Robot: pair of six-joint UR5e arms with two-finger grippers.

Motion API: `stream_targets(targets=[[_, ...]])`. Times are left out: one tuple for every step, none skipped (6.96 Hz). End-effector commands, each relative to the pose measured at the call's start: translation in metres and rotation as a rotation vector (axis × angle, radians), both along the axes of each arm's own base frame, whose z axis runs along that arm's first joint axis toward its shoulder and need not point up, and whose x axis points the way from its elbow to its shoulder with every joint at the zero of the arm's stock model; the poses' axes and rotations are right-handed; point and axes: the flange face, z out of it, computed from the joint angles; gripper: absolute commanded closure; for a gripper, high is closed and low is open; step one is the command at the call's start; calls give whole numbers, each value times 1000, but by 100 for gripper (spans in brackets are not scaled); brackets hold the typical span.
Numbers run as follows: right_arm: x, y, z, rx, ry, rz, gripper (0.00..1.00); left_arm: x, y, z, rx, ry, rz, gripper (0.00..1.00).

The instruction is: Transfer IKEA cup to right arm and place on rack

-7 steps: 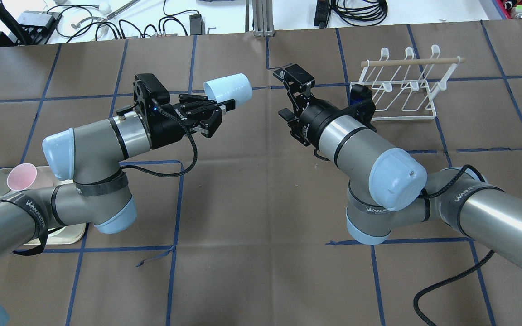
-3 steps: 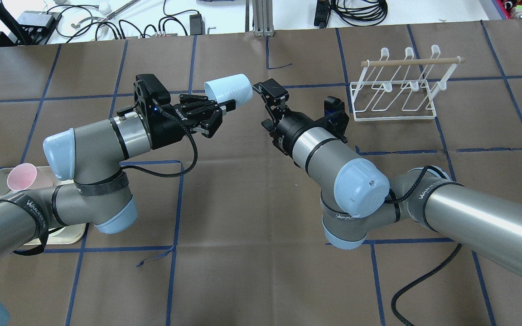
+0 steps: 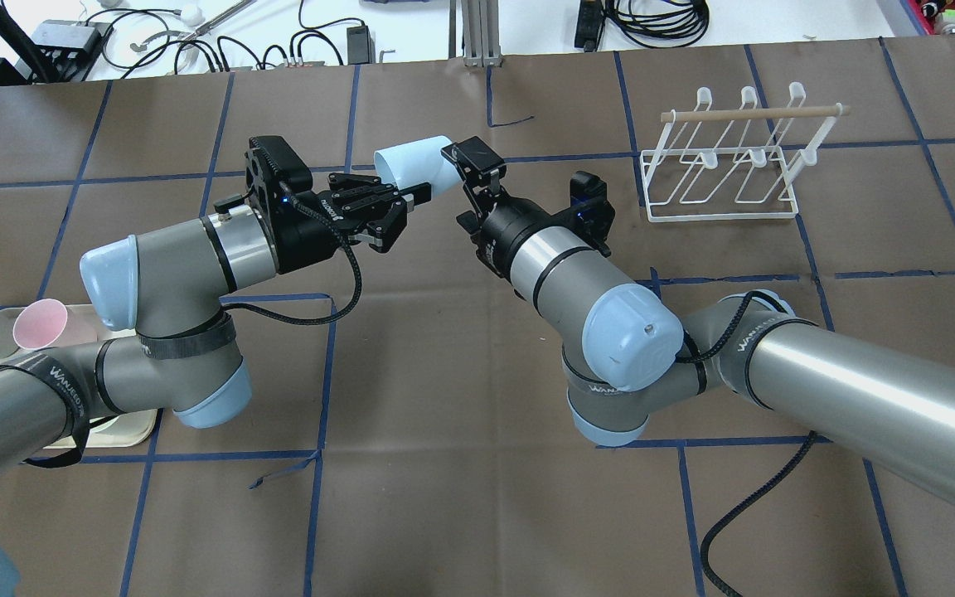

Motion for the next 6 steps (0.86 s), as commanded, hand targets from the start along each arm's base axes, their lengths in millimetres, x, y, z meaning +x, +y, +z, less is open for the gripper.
stream_targets(targets=[[10, -7, -5, 6, -10, 9, 1, 0, -1, 0, -1, 0, 0, 100], [15, -11, -5, 0, -12, 15, 1, 0, -1, 0, 0, 1, 0, 100], [23, -13, -5, -4, -14, 23, 1, 0, -1, 0, -1, 0, 0, 100], [27, -17, -2, -16, -17, 25, 1, 0, -1, 0, 0, 0, 0, 100], [30, -22, -7, -13, -16, 26, 1, 0, -1, 0, 0, 0, 0, 100], [31, -25, -8, -14, -17, 26, 1, 0, -1, 0, 0, 0, 0, 100]])
